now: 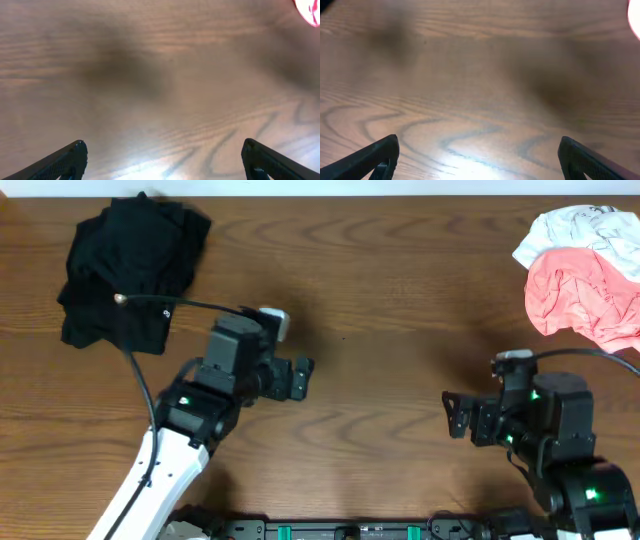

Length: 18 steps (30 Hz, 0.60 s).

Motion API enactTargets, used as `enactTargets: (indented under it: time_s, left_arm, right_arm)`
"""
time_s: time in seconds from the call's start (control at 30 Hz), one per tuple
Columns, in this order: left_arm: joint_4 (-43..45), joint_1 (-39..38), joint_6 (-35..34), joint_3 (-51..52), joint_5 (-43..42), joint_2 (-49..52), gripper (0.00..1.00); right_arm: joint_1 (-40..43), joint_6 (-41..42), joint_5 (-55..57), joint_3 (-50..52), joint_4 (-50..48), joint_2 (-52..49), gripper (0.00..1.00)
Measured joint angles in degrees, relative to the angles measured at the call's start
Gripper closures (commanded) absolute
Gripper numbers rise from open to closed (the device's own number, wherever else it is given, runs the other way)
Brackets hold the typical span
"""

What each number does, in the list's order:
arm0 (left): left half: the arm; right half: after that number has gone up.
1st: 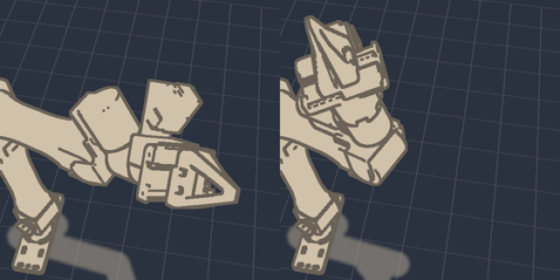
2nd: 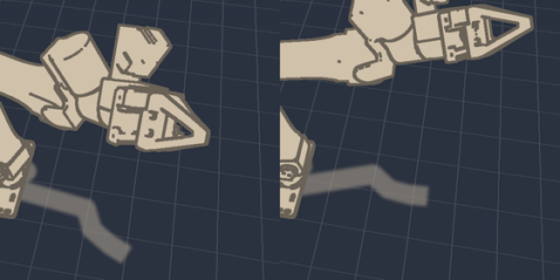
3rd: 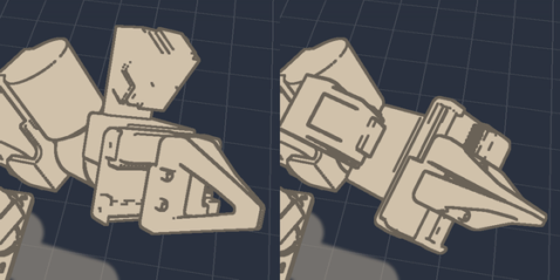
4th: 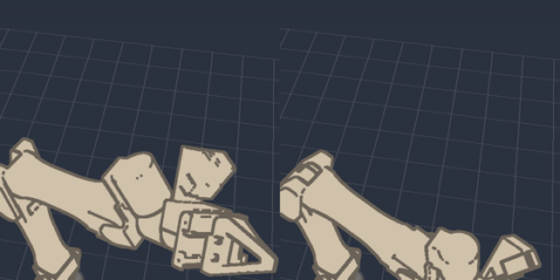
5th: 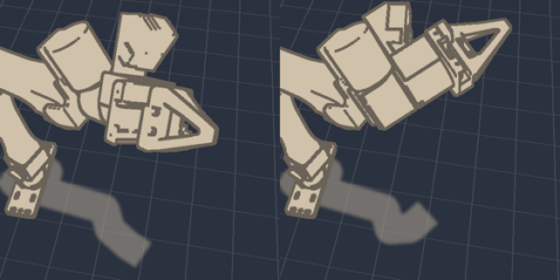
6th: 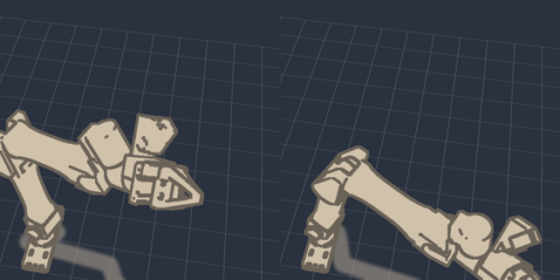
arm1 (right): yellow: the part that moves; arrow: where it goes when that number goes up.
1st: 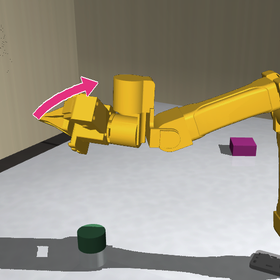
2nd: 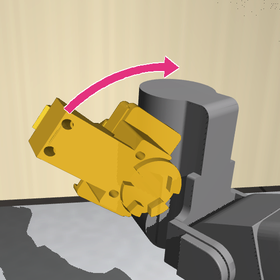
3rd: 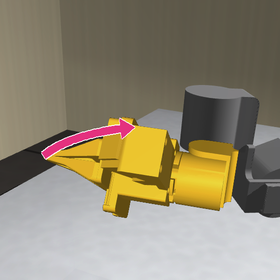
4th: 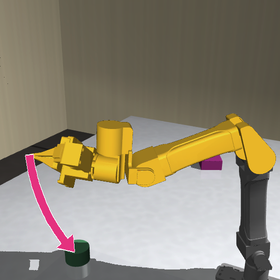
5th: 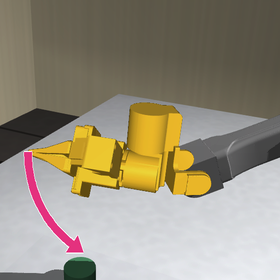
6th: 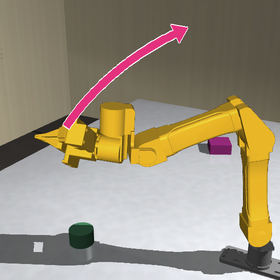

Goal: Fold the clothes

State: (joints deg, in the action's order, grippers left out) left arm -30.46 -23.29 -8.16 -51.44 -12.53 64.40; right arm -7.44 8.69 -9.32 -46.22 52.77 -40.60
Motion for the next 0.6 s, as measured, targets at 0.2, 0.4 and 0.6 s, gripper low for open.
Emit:
enactTargets:
  time_s: [0.2, 0.4, 0.6]
  left_arm:
    - [-0.5, -0.8, -0.5, 0.2, 0.0, 0.0, 0.02]
    - [-0.5, -0.8, -0.6, 0.2, 0.0, 0.0, 0.02]
    - [-0.5, -0.8, -0.6, 0.2, 0.0, 0.0, 0.02]
  right_arm:
    - [0.0, 0.0, 0.0, 0.3, 0.9, 1.2, 0.01]
    - [0.0, 0.0, 0.0, 0.3, 1.0, 1.2, 0.01]
    - [0.0, 0.0, 0.0, 0.3, 1.0, 1.2, 0.01]
